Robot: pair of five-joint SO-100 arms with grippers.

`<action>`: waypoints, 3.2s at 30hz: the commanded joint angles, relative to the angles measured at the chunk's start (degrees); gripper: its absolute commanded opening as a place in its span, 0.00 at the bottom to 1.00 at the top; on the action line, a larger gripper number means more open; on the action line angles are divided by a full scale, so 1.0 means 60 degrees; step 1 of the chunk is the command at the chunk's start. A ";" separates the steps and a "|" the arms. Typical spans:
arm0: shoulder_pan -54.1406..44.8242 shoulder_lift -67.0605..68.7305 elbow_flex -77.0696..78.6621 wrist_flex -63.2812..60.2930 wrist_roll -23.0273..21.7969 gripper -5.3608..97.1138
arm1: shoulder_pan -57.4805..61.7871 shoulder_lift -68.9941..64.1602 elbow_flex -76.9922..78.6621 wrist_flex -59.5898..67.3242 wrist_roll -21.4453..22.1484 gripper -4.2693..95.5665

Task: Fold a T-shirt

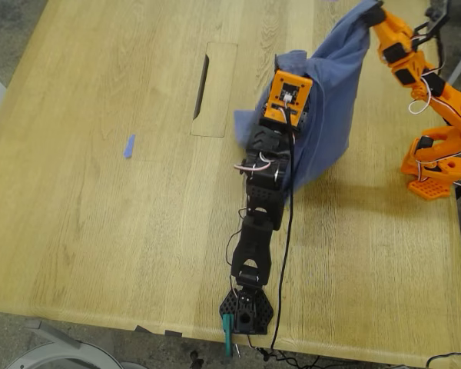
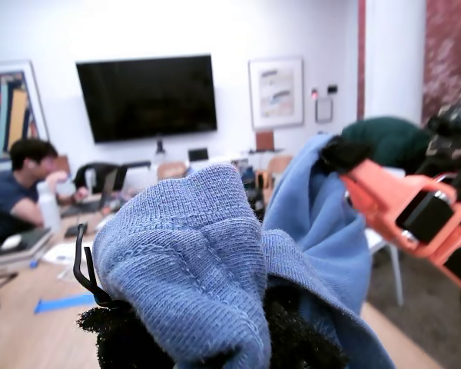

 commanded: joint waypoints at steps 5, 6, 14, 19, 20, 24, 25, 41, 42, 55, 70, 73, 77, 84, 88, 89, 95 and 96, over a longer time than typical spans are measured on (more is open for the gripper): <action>0.0557 0.2915 0.0835 -0.1934 0.0190 0.05 | -0.0278 -0.0498 -0.2607 0.0557 0.0044 0.04; 0.0527 0.3237 0.1348 -0.2212 0.0190 0.05 | -0.0352 -0.0703 -0.3047 0.0762 0.0044 0.04; 0.0322 0.4482 0.2974 -0.2651 -0.0044 0.05 | -0.1201 -0.2417 -0.6475 0.2534 -0.0029 0.04; 0.0132 0.4761 0.3223 -0.2856 -0.0073 0.05 | -0.1494 -0.3735 -0.9023 0.3706 -0.0029 0.04; 0.0044 0.4819 0.3252 -0.2856 -0.0088 0.05 | -0.1523 -0.3970 -0.9478 0.3896 -0.0029 0.04; -0.0410 0.5112 0.3398 -0.2900 -0.0132 0.05 | -0.1685 -0.4292 -1.0093 0.4204 -0.0015 0.04; -0.0542 0.5200 0.3428 -0.2915 -0.0161 0.05 | -0.1787 -0.4292 -1.0122 0.4263 -0.0029 0.04; -0.0352 0.6255 0.3647 -0.2974 -0.1289 0.05 | -0.4380 -0.3516 -1.0415 0.6958 -0.0132 0.04; -0.0337 0.6328 0.3677 -0.2944 -0.1523 0.05 | -0.4570 -0.3472 -1.0415 0.7104 -0.0132 0.04; 0.3003 0.6782 0.4849 -0.1479 -0.1743 0.05 | -0.5303 -0.2871 -1.0415 0.8174 -0.0278 0.04; 0.6152 0.6606 0.5933 -0.1465 -0.1758 0.05 | -0.7339 -0.1875 -1.0312 1.0430 -0.0557 0.04; 0.6782 0.6460 0.5933 -0.1465 -0.1743 0.05 | -0.7764 -0.1875 -1.0107 1.0547 -0.0571 0.04; 0.7251 0.6270 0.5933 -0.1479 -0.1816 0.05 | -0.7939 -0.1860 -1.0020 1.0811 -0.0542 0.04; 0.7896 0.6284 0.6108 -0.0659 -0.2109 0.05 | -0.7954 -0.1421 -0.9917 1.1704 -0.0513 0.04; 0.7734 0.6372 0.6108 0.0117 -0.2417 0.05 | -0.7866 -0.0776 -0.9478 1.2422 -0.0454 0.04; 0.7632 0.6416 0.6108 0.0293 -0.2534 0.05 | -0.7837 -0.0527 -0.9199 1.2510 -0.0410 0.04; 0.7090 0.6797 0.6108 0.1538 -0.2856 0.05 | -0.7705 0.1172 -0.6665 1.2231 -0.0176 0.04; 0.7017 0.6899 0.6108 0.1846 -0.2915 0.05 | -0.7705 0.1406 -0.6270 1.2114 -0.0132 0.04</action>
